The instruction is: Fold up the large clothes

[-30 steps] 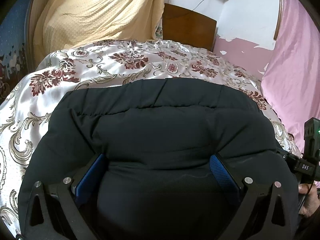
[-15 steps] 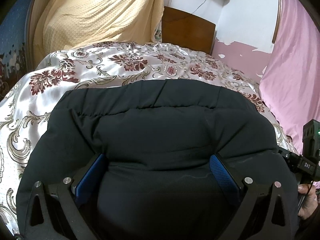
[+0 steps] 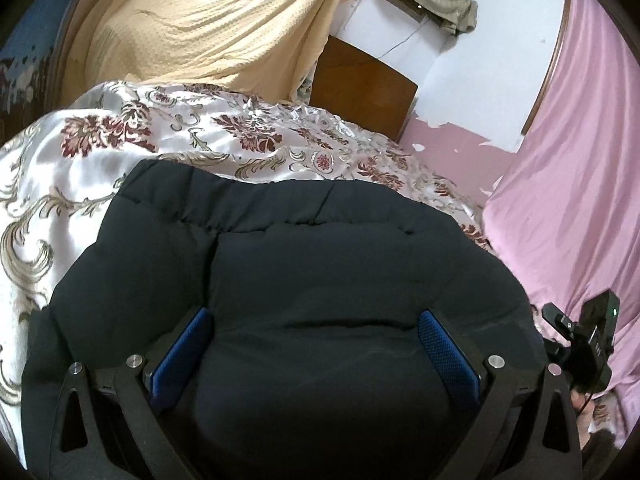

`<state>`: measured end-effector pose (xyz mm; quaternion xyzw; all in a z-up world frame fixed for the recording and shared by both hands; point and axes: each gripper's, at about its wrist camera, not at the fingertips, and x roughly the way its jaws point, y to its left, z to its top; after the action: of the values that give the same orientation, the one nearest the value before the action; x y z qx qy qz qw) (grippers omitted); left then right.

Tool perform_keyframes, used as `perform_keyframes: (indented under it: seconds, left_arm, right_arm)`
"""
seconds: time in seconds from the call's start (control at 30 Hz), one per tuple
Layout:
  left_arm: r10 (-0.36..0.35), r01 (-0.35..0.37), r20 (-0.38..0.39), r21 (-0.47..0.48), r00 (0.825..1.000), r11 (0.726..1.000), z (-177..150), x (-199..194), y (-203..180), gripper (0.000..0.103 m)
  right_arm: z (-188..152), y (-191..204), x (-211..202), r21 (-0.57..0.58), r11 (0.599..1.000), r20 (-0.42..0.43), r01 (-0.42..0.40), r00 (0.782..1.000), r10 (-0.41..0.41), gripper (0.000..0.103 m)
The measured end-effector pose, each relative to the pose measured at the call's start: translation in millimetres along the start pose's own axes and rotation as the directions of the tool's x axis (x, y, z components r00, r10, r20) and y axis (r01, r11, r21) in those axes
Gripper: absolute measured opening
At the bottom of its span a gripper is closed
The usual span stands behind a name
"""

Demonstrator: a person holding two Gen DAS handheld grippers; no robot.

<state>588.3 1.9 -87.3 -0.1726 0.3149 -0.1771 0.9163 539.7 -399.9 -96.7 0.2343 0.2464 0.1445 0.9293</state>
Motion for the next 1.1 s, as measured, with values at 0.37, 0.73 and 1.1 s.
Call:
perform_keyframes:
  seconds: [0.37,0.73,1.1]
  left_arm:
    - [0.119,-0.122,-0.073,-0.049,0.990,0.991,4,-70,38,0.103]
    - [0.105,-0.125,-0.182,-0.104,0.978,0.987,-32,-82,82,0.103]
    - [0.016,-0.027,-0.144,-0.076,0.989,0.997,-52,-79,86,0.103]
  right_arm:
    - [-4,-11,-69,0.059,0.998,-0.008,0.018,1.000,-0.017,0.102]
    - [-18,2,-58,-0.145,0.976,-0.128,0.159,0.976,-0.178,0.102]
    - [-4,-11,-58,-0.144,0.956,-0.128,0.254,0.954,-0.273,0.102]
